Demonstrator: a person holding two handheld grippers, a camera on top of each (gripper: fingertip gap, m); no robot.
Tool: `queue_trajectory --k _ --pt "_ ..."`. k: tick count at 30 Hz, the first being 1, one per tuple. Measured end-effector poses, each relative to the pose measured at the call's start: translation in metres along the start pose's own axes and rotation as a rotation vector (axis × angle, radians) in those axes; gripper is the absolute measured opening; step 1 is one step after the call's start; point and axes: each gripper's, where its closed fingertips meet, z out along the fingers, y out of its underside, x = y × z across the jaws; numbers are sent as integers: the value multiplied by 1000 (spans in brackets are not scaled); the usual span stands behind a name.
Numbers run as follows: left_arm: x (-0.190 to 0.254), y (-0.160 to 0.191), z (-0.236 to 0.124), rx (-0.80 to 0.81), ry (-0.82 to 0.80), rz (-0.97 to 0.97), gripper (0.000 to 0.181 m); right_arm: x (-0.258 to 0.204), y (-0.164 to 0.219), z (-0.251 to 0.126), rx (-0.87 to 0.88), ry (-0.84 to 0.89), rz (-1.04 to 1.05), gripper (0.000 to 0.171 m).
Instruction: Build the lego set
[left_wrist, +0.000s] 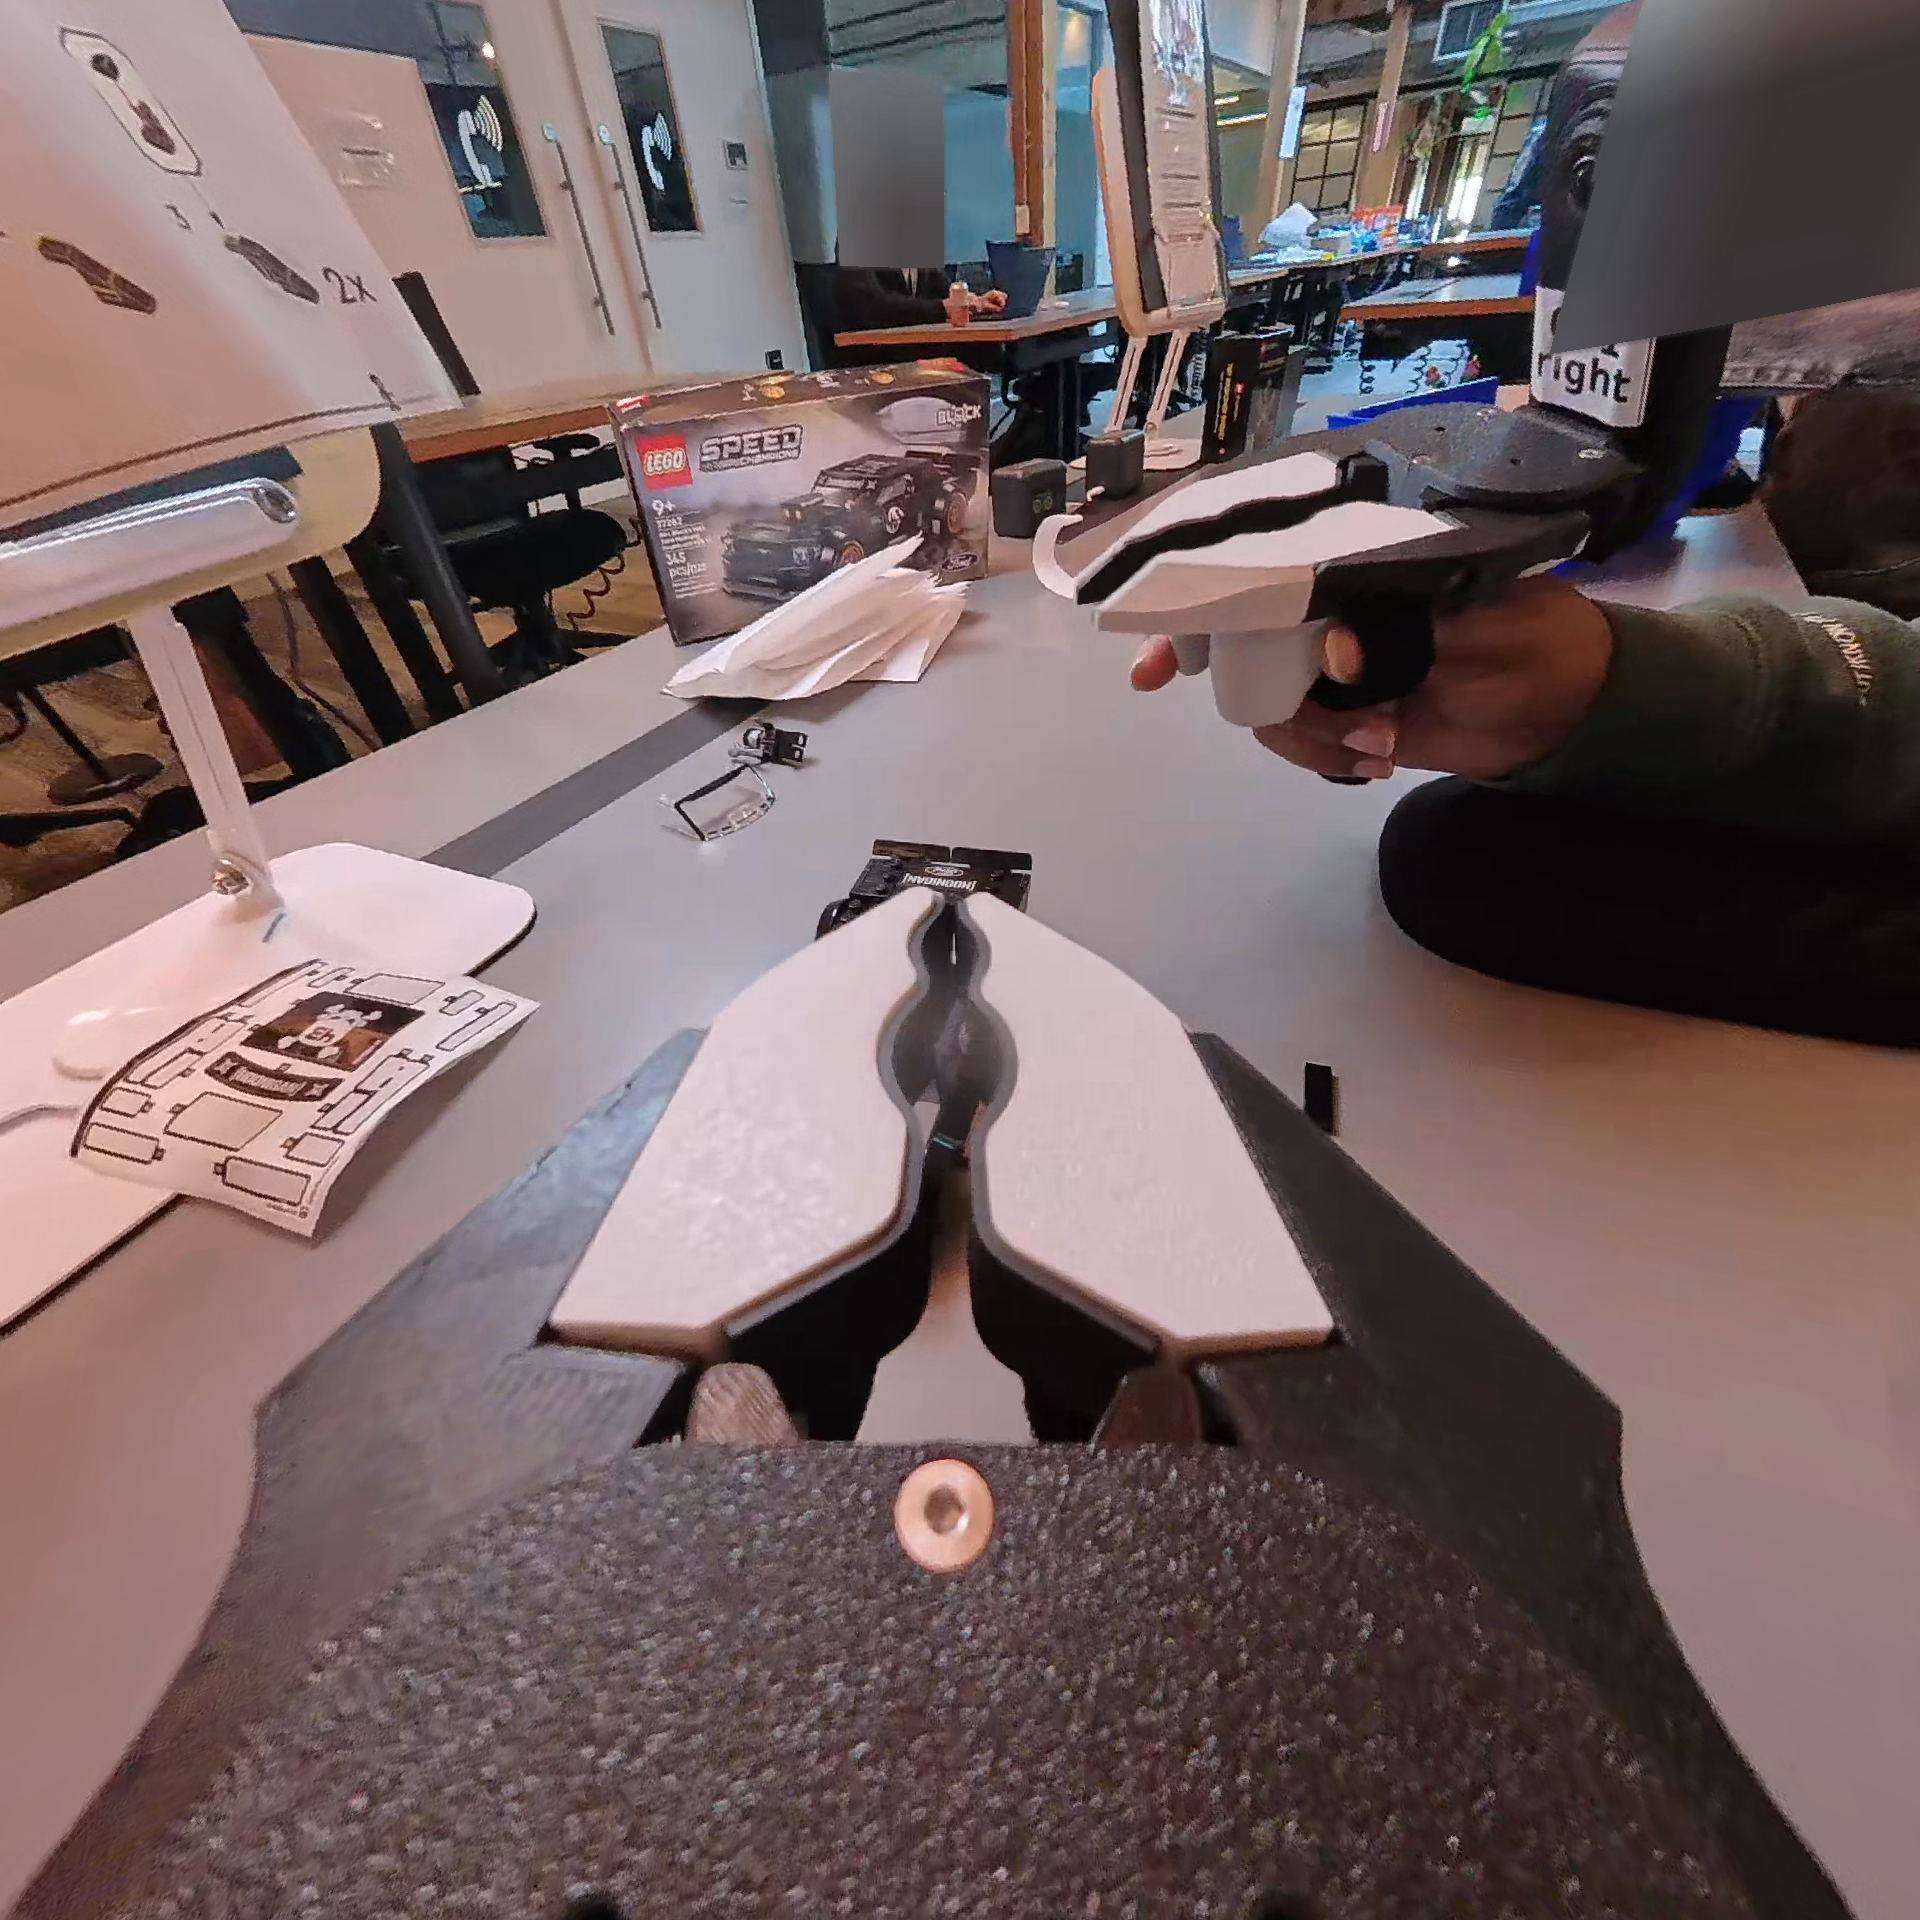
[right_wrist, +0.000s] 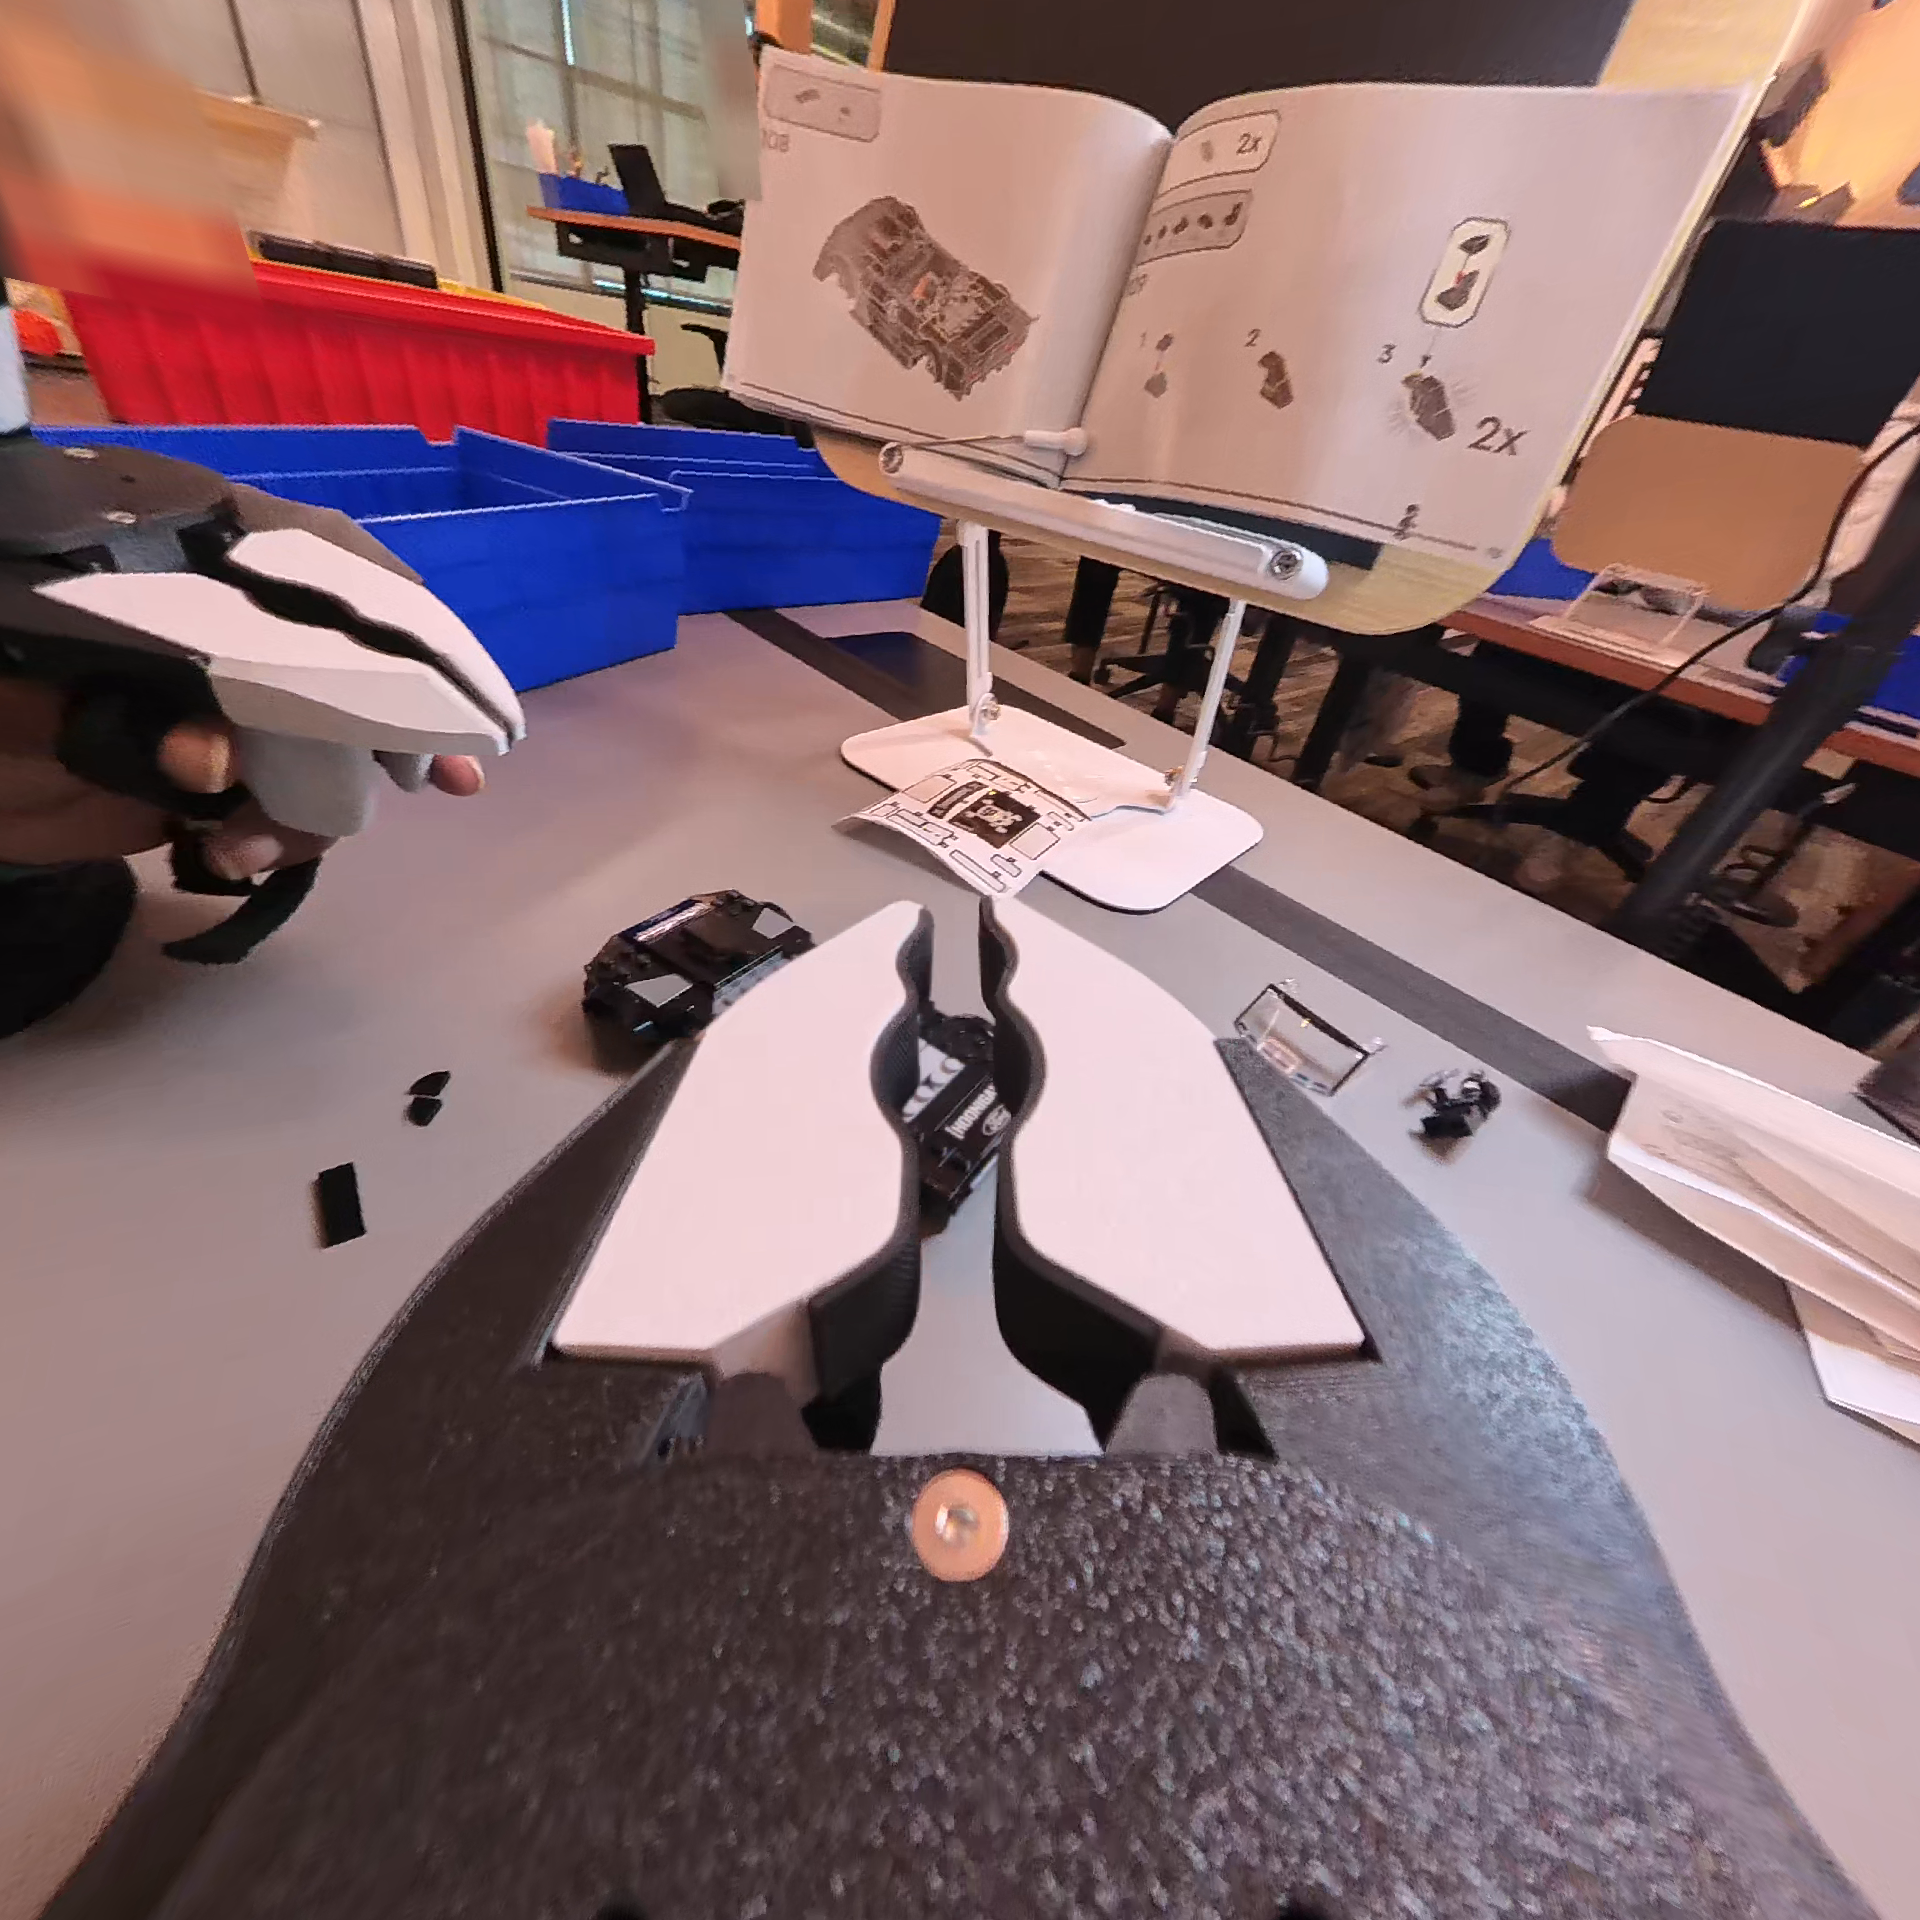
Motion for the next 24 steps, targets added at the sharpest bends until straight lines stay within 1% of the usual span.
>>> queue_trajectory --k 4,9,14,18,24 --pt "2 -4 -1 20 -3 14 0 6 -1 -1 11 45 -4 5" --pt "-12 -5 -6 25 -66 -74 2 20 -4 -5 29 112 2 2" --pt "-21 -6 -11 30 -106 -77 3 25 -2 -6 29 130 12 0" --pt "-21 -10 -12 46 -104 -68 0 24 -2 -6 32 127 7 1" --pt "-18 -9 -11 42 -95 -53 1 24 0 -5 25 120 24 2"
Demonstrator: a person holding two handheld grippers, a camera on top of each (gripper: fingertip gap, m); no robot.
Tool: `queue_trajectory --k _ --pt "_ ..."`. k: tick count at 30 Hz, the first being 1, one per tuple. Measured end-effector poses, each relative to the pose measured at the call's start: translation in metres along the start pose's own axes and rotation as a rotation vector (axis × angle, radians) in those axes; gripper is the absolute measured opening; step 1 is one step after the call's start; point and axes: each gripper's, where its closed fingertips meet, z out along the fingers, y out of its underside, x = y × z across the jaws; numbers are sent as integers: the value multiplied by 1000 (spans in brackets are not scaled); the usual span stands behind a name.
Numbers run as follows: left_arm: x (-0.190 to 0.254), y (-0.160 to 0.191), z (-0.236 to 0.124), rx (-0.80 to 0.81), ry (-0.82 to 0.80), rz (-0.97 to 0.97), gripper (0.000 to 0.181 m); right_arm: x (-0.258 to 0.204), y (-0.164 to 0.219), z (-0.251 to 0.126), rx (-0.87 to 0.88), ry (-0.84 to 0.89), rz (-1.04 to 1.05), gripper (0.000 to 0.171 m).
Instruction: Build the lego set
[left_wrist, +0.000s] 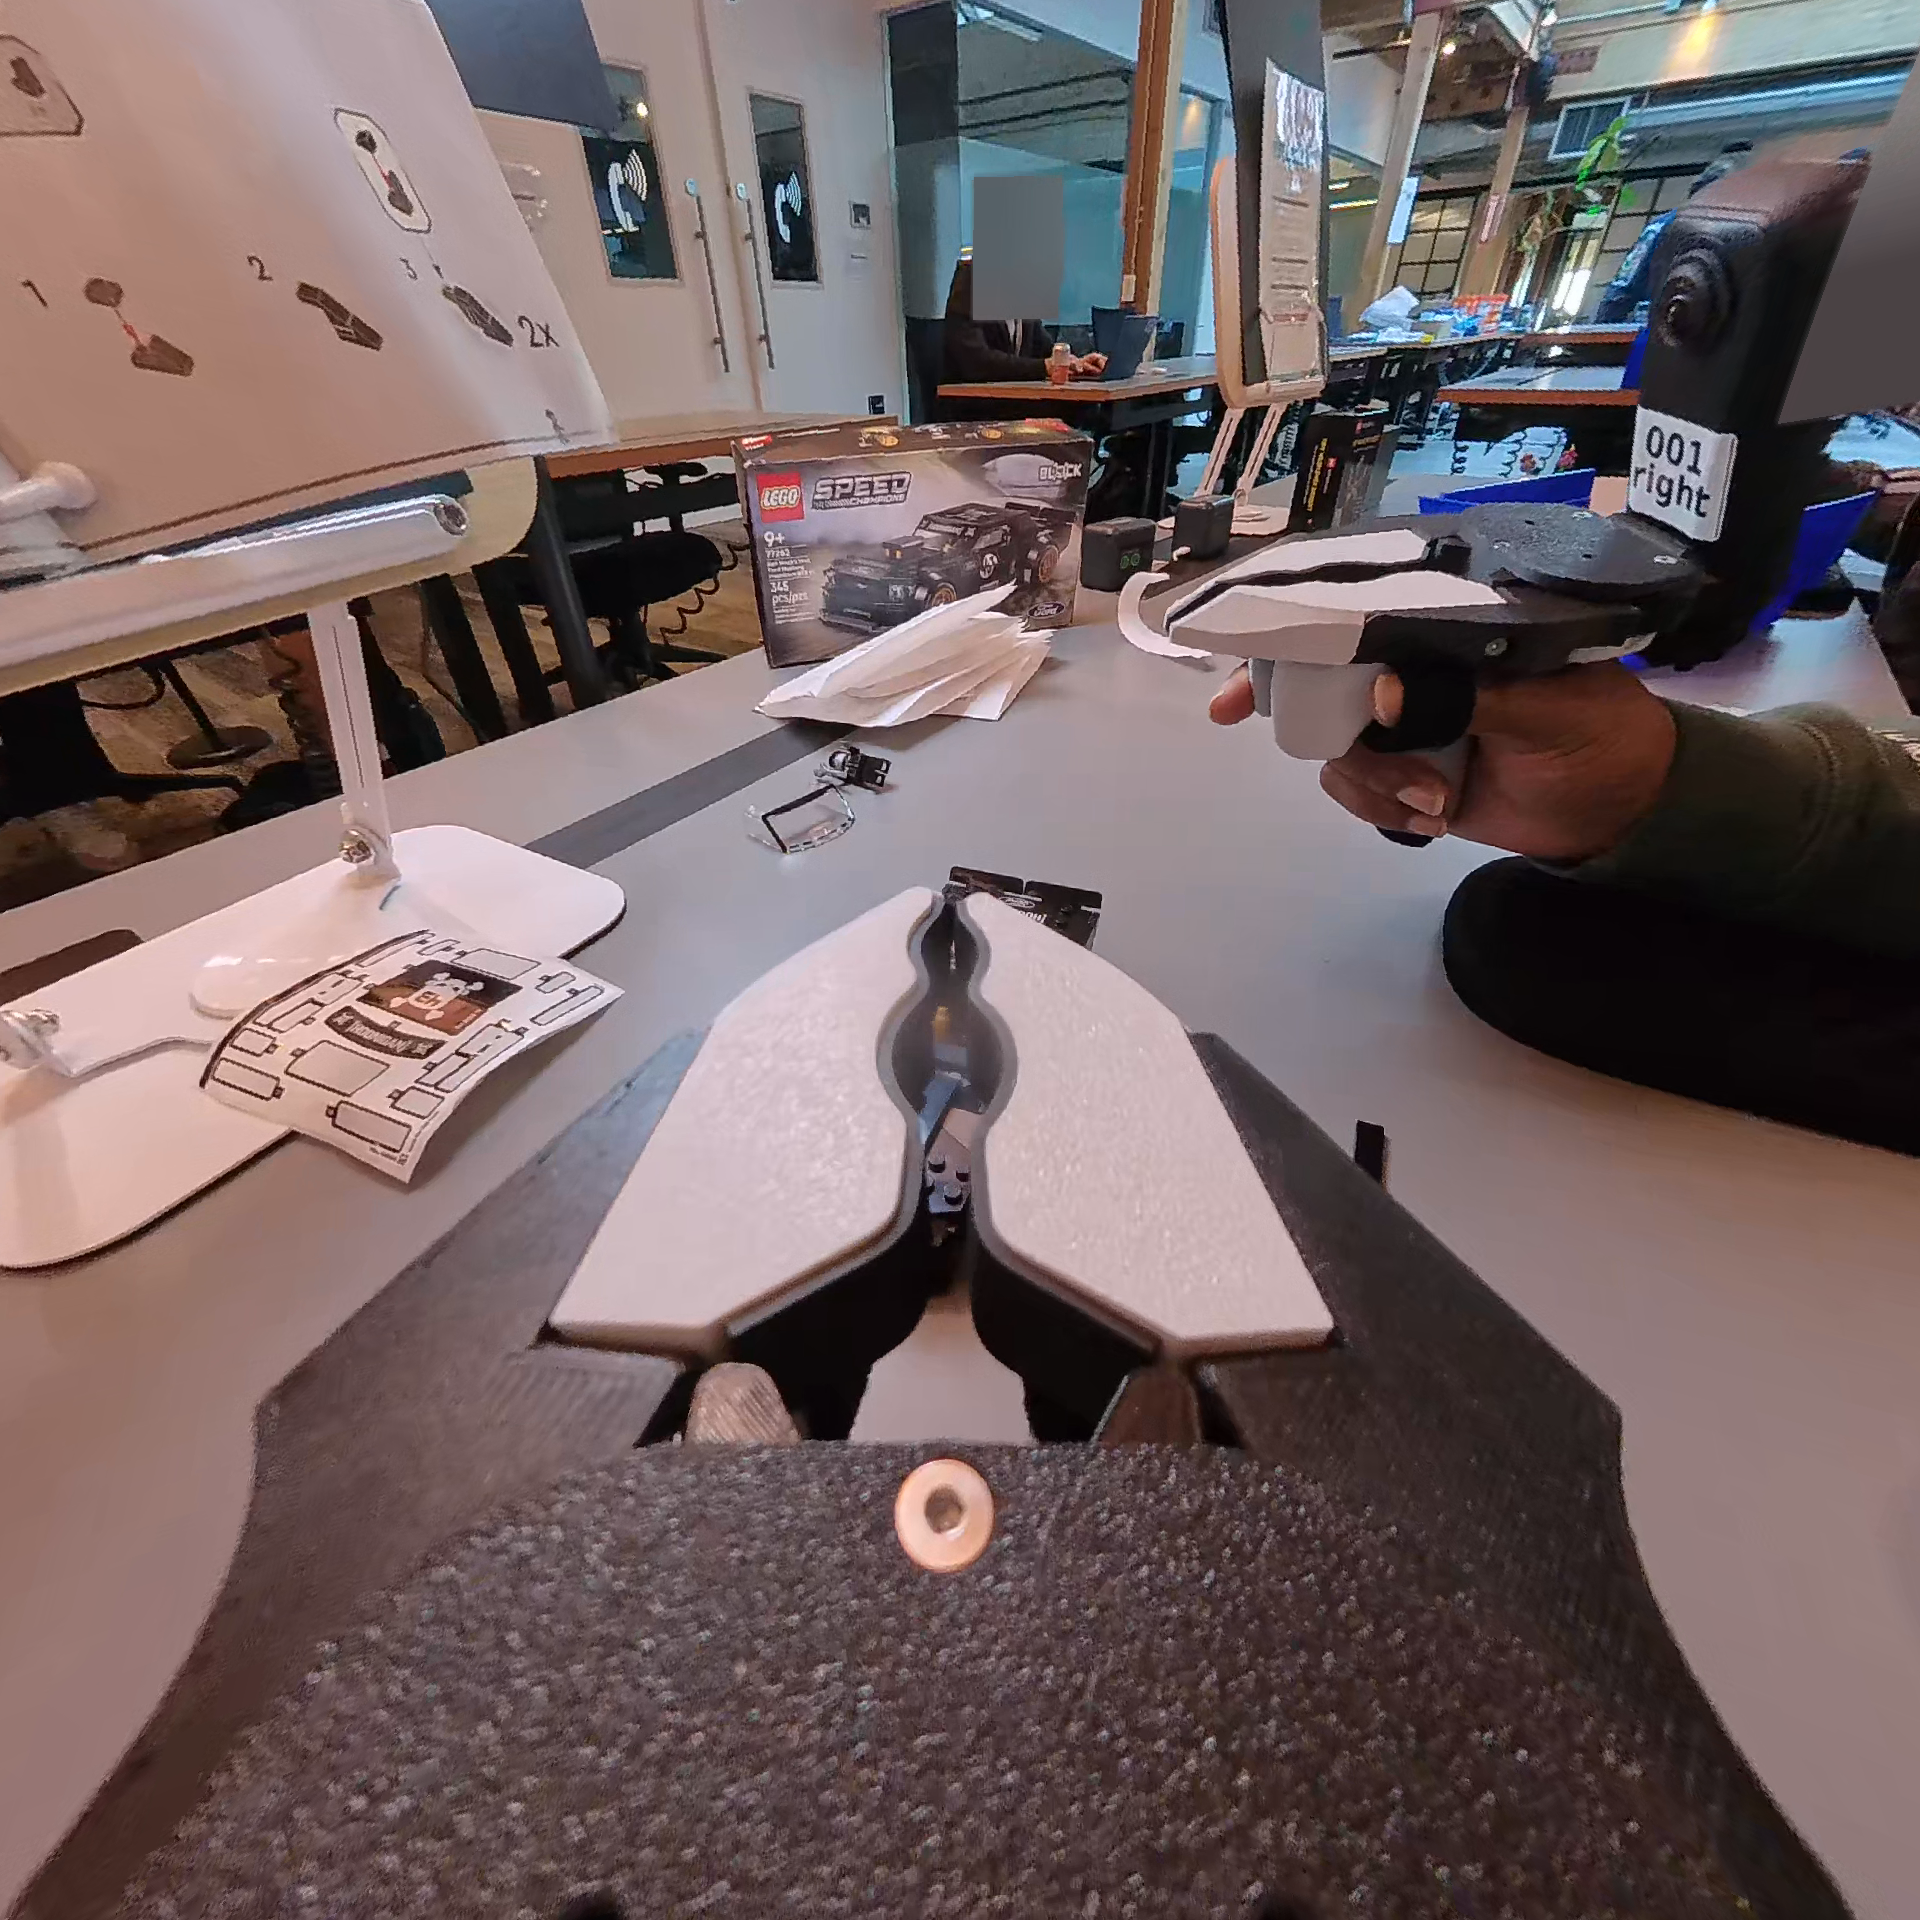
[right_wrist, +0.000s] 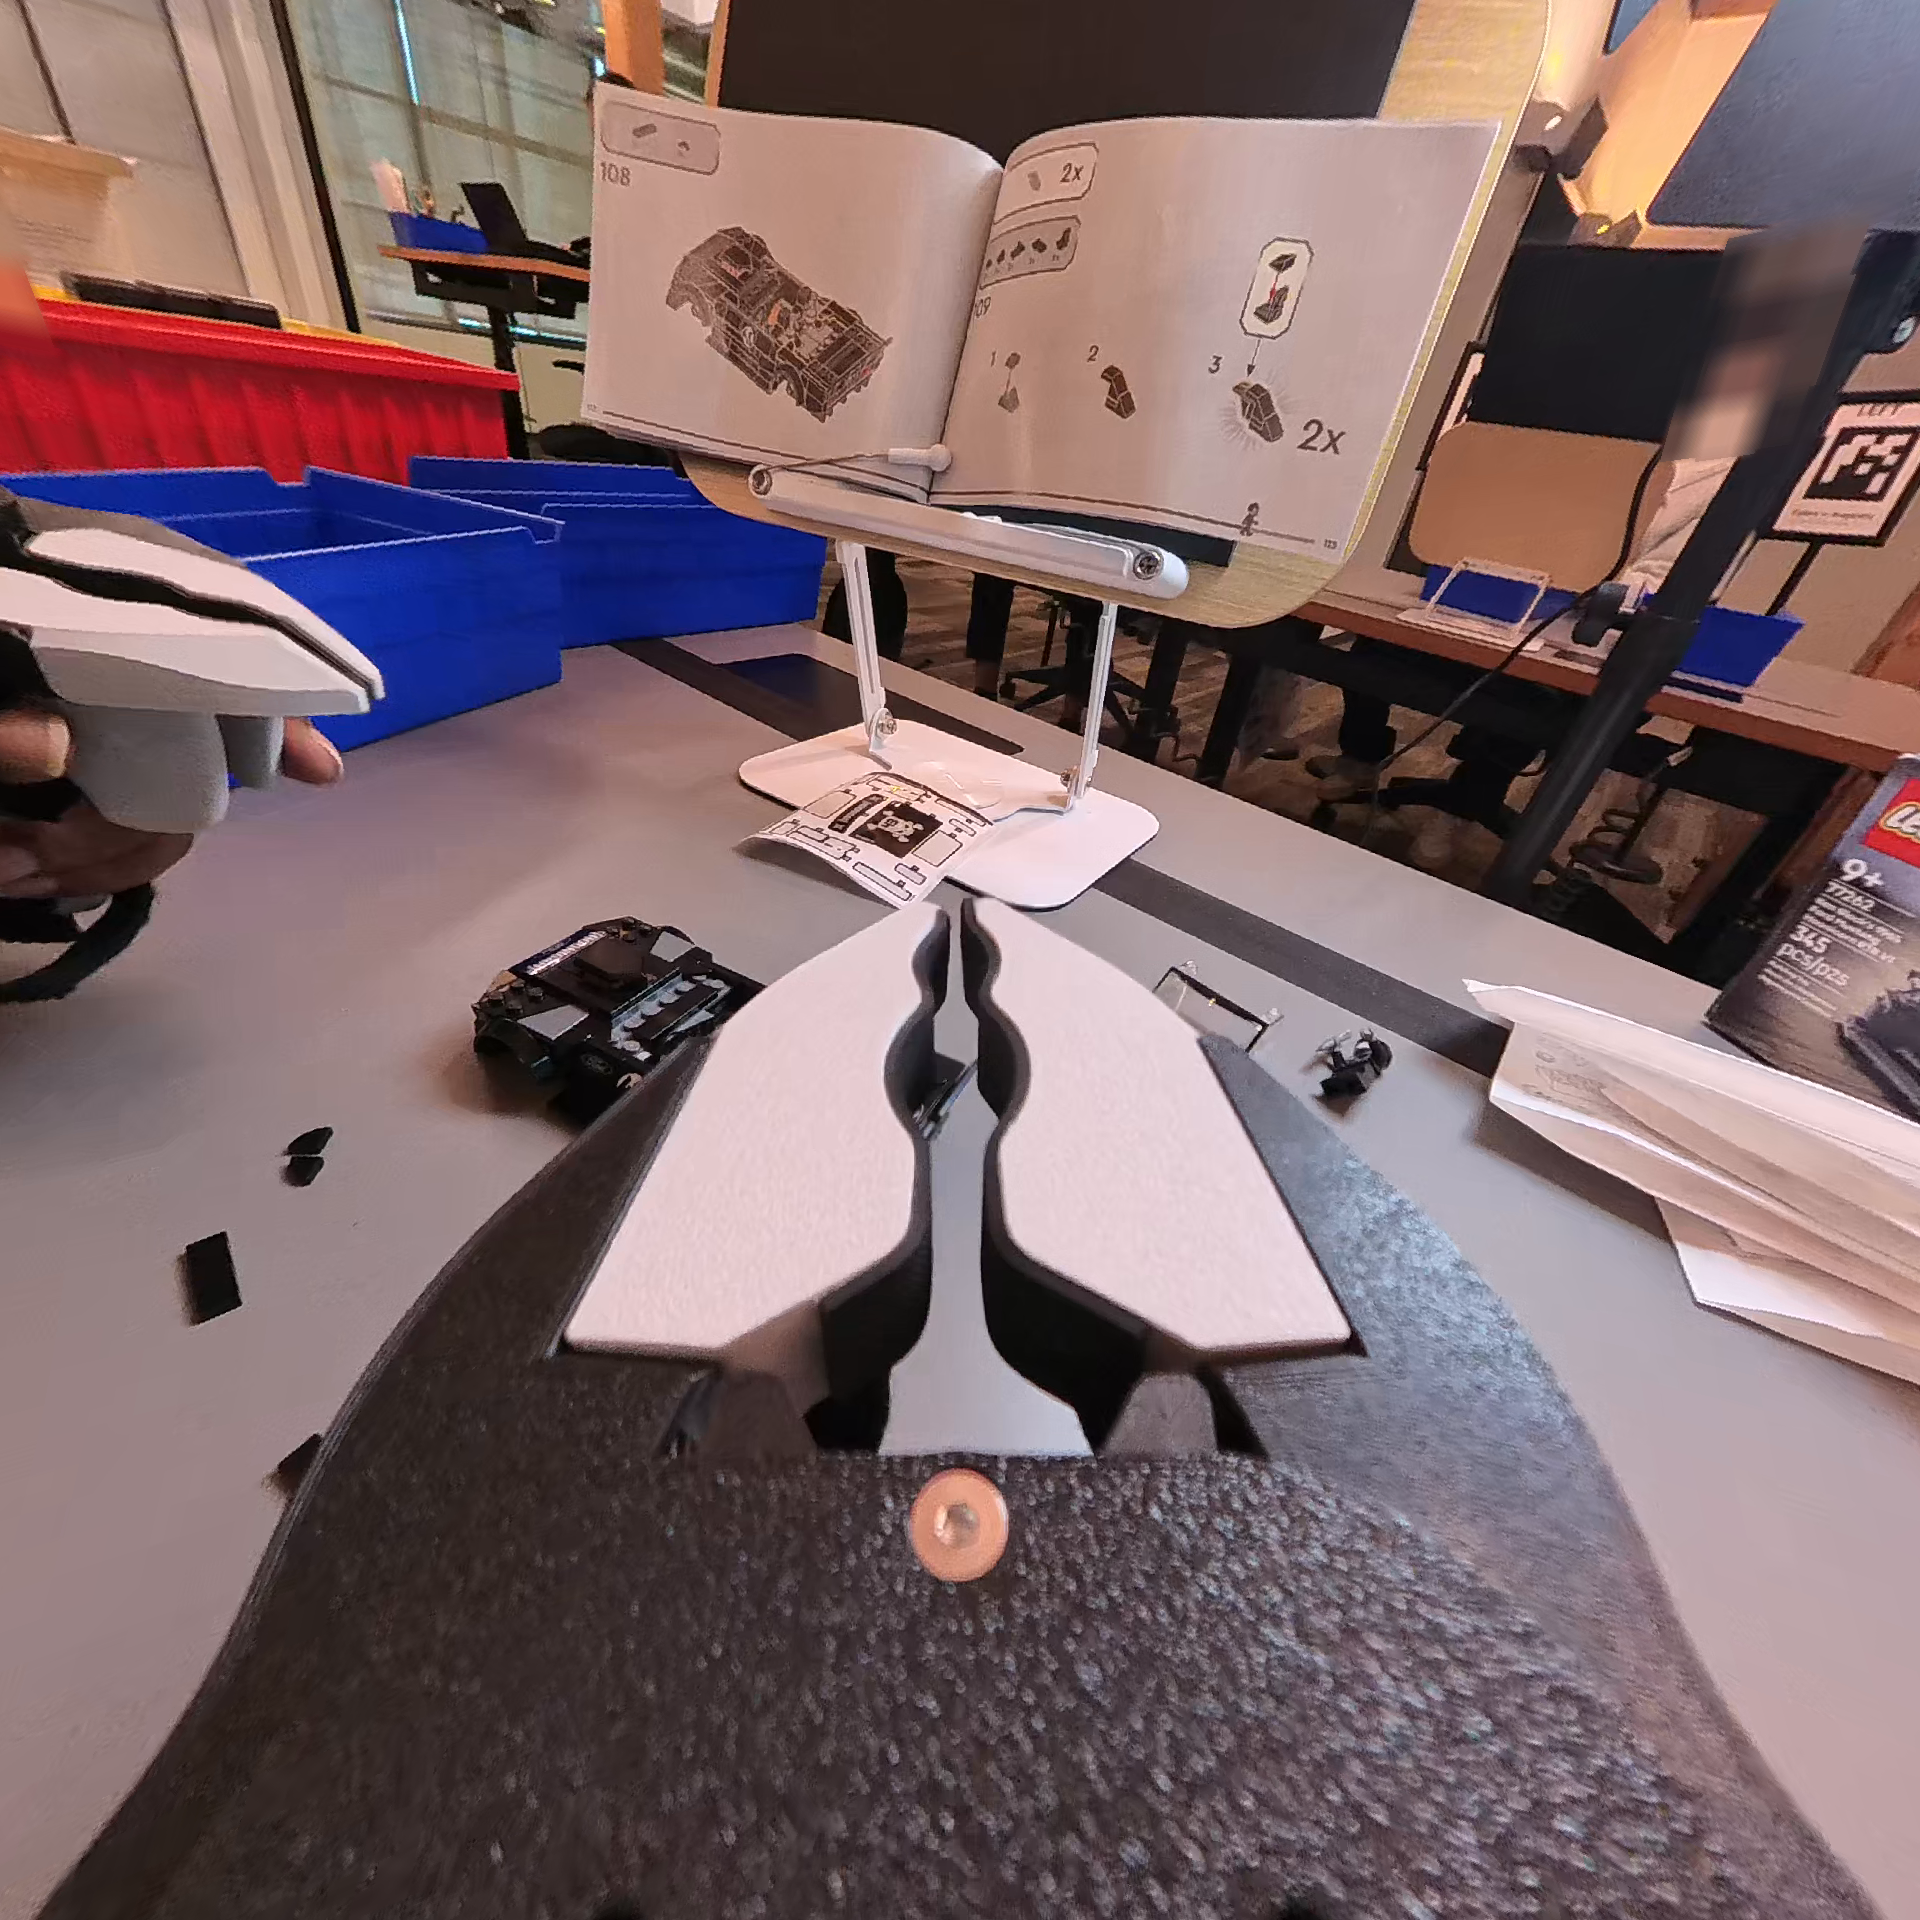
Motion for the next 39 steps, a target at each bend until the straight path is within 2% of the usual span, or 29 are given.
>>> queue_trajectory --k 7,13,17,25,30,35,39 --pt "-3 -9 -5 31 -37 41 1 -5 2 1 -12 -13 -19 4" --pt "-14 -10 -8 38 -97 48 9 -2 1 0 -6 1 -19 8" --pt "-30 -7 -11 6 -183 75 20 2 -1 0 -4 19 -3 16" --pt "-56 -4 -19 8 -255 26 21 2 1 0 -9 19 1 19" --pt "-62 5 -18 -31 -264 29 24 -3 7 3 -37 -10 4 21" --pt "-59 14 -13 -82 -220 26 33 -21 30 11 -133 -126 16 26" --pt "-51 24 -6 -142 -159 27 43 -28 47 16 -219 -169 19 39"
